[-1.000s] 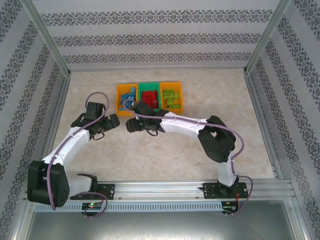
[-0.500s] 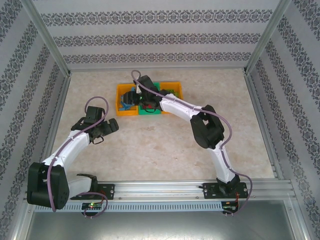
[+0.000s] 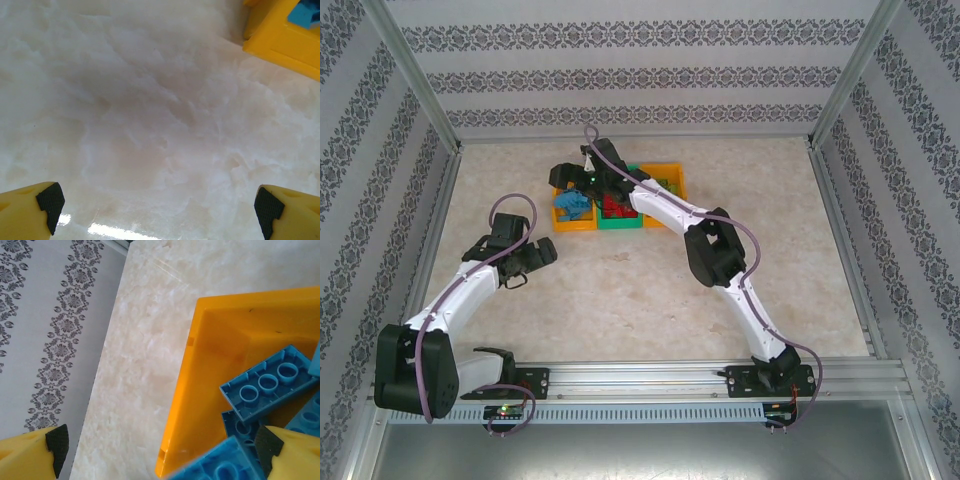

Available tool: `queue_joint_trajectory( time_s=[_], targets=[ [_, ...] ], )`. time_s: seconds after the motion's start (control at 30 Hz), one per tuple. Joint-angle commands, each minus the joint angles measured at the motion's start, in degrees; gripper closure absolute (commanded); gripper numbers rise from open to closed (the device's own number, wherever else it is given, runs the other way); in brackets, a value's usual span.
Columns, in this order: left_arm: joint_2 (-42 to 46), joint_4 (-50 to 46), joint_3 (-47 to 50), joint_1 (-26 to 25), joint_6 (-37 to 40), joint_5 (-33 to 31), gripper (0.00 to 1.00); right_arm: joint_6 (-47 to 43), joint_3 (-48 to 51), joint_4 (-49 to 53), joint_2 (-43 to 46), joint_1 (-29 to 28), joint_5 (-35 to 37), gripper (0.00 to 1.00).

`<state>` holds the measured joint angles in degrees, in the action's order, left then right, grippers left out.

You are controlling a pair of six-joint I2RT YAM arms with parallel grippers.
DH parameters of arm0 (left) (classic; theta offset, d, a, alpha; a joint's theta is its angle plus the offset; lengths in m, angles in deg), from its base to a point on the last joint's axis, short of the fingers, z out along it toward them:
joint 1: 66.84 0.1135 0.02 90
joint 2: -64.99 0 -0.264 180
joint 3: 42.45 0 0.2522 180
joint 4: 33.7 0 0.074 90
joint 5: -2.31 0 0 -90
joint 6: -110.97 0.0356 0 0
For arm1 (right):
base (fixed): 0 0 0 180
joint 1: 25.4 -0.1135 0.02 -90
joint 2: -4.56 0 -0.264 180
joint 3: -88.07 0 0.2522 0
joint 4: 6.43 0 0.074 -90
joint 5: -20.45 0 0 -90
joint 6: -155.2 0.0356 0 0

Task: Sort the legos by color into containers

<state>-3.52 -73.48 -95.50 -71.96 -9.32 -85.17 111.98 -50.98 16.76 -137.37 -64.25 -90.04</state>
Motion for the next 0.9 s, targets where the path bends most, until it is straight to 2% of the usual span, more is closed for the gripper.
queue_joint_trajectory(
  time_s=[0.0,0.27,0.4,0.5,0.6,0.67,0.73,0.87],
  targets=[
    [0.5,1.5,0.6,0.9,0.2,-1.5,0.01,-2.2,3.6,1.1,4.9,0.6,0.8,0.02],
    [2.6,2.0,0.7,0.8,1.8,-8.2,0.01,-7.0,23.3,-2.0,22.5,0.7,0.4,0.02],
    [3.2,2.6,0.9,0.8,3.9,-13.4,0.01,-14.3,39.6,-0.8,38.2,2.4,5.5,0.02],
    [3.7,4.6,1.5,0.8,5.0,-16.1,0.01,-22.2,53.5,-0.3,51.5,4.9,13.4,0.02],
    [4.2,8.0,2.5,0.9,6.4,-17.6,0.01,-33.2,68.2,-2.7,65.3,8.6,25.4,0.02],
    [4.7,11.6,3.8,0.9,7.5,-18.6,0.01,-40.2,77.5,-7.2,72.6,12.3,30.7,0.02],
    [5.1,15.8,5.0,1.0,9.6,-19.3,0.01,-45.1,85.3,-12.4,77.7,17.8,32.9,0.02],
    [5.9,28.9,9.1,0.9,16.7,-21.6,0.01,-46.4,92.9,-21.4,78.5,28.9,29.0,0.02]
  ],
)
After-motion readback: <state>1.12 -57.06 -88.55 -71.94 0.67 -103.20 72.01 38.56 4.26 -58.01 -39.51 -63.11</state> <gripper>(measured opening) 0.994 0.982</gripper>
